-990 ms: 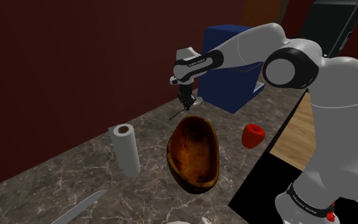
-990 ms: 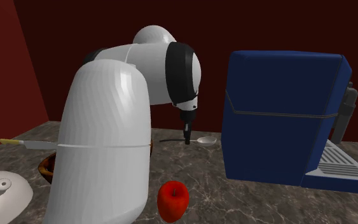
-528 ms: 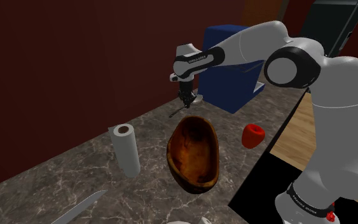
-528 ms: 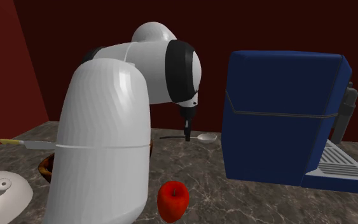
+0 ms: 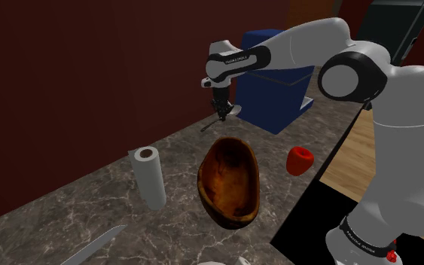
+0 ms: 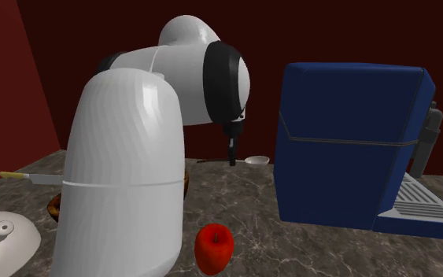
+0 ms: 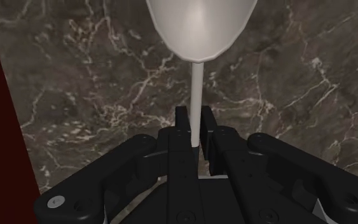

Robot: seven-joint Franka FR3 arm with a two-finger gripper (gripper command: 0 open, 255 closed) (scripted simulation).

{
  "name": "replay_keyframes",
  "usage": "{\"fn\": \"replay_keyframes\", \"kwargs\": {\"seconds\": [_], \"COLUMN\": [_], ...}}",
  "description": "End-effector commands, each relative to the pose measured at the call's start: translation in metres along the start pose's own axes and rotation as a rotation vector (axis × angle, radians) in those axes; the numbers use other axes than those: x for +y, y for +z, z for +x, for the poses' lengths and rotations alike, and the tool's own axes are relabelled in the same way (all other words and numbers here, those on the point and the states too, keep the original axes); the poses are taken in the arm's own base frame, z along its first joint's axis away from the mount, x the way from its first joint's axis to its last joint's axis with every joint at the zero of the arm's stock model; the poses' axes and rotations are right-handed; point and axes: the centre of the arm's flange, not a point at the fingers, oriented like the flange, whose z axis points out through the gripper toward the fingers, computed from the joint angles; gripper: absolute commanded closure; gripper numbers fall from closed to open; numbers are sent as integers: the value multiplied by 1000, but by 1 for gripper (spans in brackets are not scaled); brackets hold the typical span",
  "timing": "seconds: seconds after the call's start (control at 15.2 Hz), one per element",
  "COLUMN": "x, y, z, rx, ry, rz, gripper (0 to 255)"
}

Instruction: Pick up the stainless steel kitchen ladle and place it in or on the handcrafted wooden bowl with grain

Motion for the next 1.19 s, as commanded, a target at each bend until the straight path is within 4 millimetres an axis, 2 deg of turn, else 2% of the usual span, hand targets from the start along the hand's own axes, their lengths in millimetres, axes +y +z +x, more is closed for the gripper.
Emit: {"fn": "replay_keyframes", "kwargs": {"seconds": [0.0,1.12], "x": [-1,-11], "y": [-10,-100], "z": [1,-2], "rx": [0,0], "ry": [0,0], "rz": [0,0], "gripper": [255,255]}}
